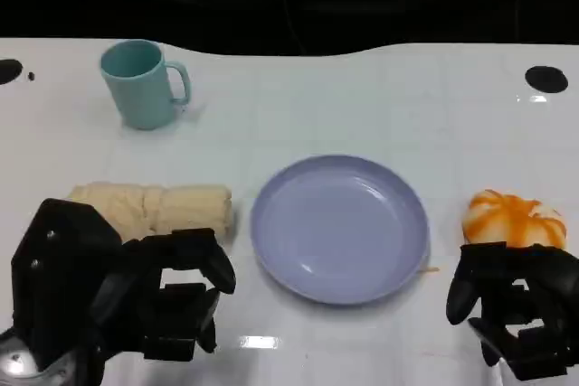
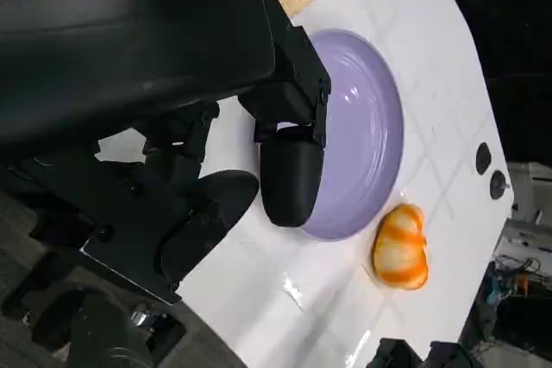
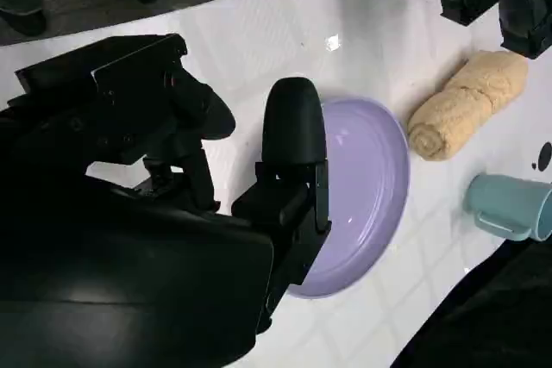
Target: Grasp the towel on the left side of the plate with the left hand and place it into the plate.
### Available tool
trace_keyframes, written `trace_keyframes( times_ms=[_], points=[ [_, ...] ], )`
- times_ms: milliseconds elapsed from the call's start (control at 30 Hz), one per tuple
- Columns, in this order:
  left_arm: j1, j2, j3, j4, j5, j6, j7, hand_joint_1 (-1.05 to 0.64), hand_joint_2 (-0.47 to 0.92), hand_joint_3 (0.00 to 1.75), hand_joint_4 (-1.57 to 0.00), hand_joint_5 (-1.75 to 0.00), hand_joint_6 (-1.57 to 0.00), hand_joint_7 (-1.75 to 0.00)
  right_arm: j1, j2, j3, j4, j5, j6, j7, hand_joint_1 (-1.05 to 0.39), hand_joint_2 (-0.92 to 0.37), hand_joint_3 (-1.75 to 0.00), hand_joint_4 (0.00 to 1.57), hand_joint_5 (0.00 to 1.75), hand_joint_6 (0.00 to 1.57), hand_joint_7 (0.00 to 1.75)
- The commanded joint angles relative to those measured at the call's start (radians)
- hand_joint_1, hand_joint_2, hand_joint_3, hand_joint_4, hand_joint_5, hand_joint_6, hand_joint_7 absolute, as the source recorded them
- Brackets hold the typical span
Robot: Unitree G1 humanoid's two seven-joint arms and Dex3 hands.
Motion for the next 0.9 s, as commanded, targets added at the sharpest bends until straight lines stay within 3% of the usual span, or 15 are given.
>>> trace_keyframes(
  times_ms=[33, 233, 333, 433, 500, 633, 733, 800, 900],
  points=[
    [0.001, 0.018, 0.006, 0.001, 0.009, -0.003, -0.002, -0.12, 0.51, 1.25, -0.74, -1.75, -0.66, -1.64, -0.001, -0.012, 0.001, 0.000, 0.001, -0.016, 0.003, 0.09, -0.70, -0.94, 0.64, 1.71, 0.64, 1.45],
    [0.012, 0.006, 0.014, -0.004, 0.012, -0.033, 0.007, -0.11, 0.53, 1.20, -0.69, -1.72, -0.69, -1.51, -0.002, -0.013, 0.004, 0.001, -0.002, -0.020, 0.003, 0.09, -0.69, -0.95, 0.64, 1.70, 0.64, 1.45],
    [0.017, -0.001, 0.016, -0.013, 0.025, -0.044, 0.028, -0.11, 0.54, 1.11, -0.73, -1.47, -0.77, -1.10, -0.003, -0.014, 0.007, 0.001, -0.006, -0.019, 0.001, 0.10, -0.69, -0.95, 0.65, 1.71, 0.65, 1.45],
    [0.022, -0.003, 0.018, -0.025, 0.032, -0.052, 0.037, -0.11, 0.58, 1.00, -0.72, -1.34, -0.85, -0.73, -0.002, -0.016, 0.010, 0.000, -0.012, -0.025, 0.000, 0.10, -0.69, -0.95, 0.65, 1.70, 0.65, 1.45],
    [0.024, -0.005, 0.020, -0.025, 0.033, -0.061, 0.035, -0.11, 0.59, 0.98, -0.71, -1.32, -0.87, -0.66, -0.001, -0.014, 0.012, -0.002, -0.014, -0.020, -0.001, 0.10, -0.69, -0.95, 0.65, 1.70, 0.65, 1.44],
    [0.028, 0.003, 0.002, -0.021, 0.093, -0.155, 0.040, -0.16, 0.73, 0.69, -0.63, -1.07, -0.80, -0.39, 0.005, -0.009, 0.014, -0.013, -0.013, -0.013, -0.005, 0.10, -0.69, -0.95, 0.65, 1.70, 0.65, 1.44],
    [0.024, 0.017, -0.009, -0.013, 0.145, -0.229, 0.040, -0.22, 0.89, 0.35, -0.56, -0.92, -0.74, -0.13, 0.008, -0.010, 0.014, -0.018, -0.010, -0.012, -0.003, 0.10, -0.69, -0.95, 0.64, 1.70, 0.64, 1.45],
    [0.015, 0.033, -0.019, -0.008, 0.193, -0.271, 0.045, -0.23, 0.91, 0.31, -0.55, -0.90, -0.73, -0.09, 0.009, -0.011, 0.015, -0.020, -0.010, -0.013, -0.003, 0.10, -0.70, -0.95, 0.63, 1.71, 0.64, 1.45],
    [-0.008, 0.063, -0.040, -0.002, 0.296, -0.344, 0.066, -0.26, 0.92, 0.22, -0.49, -0.70, -0.61, -0.02, 0.008, -0.012, 0.013, -0.021, -0.009, -0.015, -0.002, 0.10, -0.69, -0.95, 0.64, 1.71, 0.64, 1.46]
  ],
)
